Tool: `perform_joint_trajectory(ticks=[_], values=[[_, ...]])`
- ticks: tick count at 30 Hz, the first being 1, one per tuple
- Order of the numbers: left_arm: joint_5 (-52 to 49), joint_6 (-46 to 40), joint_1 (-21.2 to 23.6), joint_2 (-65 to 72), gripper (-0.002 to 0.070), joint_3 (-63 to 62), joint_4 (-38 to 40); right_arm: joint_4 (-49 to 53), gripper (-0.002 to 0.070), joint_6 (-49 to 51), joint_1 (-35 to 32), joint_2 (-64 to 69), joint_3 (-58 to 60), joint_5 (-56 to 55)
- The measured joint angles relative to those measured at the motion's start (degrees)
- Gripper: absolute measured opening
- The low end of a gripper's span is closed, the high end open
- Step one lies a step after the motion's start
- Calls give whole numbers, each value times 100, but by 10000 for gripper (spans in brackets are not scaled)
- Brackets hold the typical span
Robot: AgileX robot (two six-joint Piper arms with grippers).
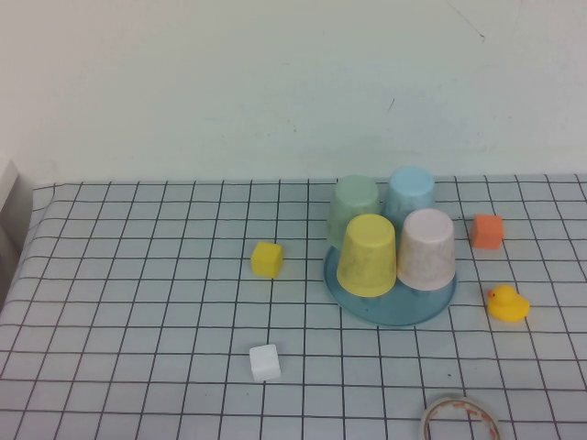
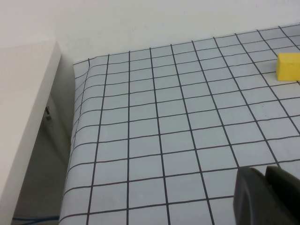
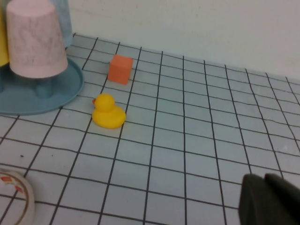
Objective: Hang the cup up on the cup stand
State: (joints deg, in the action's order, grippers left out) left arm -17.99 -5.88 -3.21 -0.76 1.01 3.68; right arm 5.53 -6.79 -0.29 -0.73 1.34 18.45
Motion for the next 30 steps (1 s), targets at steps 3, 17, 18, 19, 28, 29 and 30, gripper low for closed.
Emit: perform_joint_trajectory(ticks=[3,17,18,19,28,29,30], values=[[0,0,0,0,17,0,0,34,-1,-27,0,0,0,0],[0,0,0,0,17,0,0,58,-1,-194,0,0,0,34],[0,0,0,0,17,0,0,58,-1,-96,0,0,0,42],[0,0,0,0,17,0,0,58,-1,44,0,0,-11,42],[0,0,0,0,17,0,0,69,-1,369,0,0,-21,126],[0,0,0,0,17,0,0,69,-1,369,0,0,-21,138],[0,0,0,0,17,0,0,72,-1,369,0,0,-29,138]])
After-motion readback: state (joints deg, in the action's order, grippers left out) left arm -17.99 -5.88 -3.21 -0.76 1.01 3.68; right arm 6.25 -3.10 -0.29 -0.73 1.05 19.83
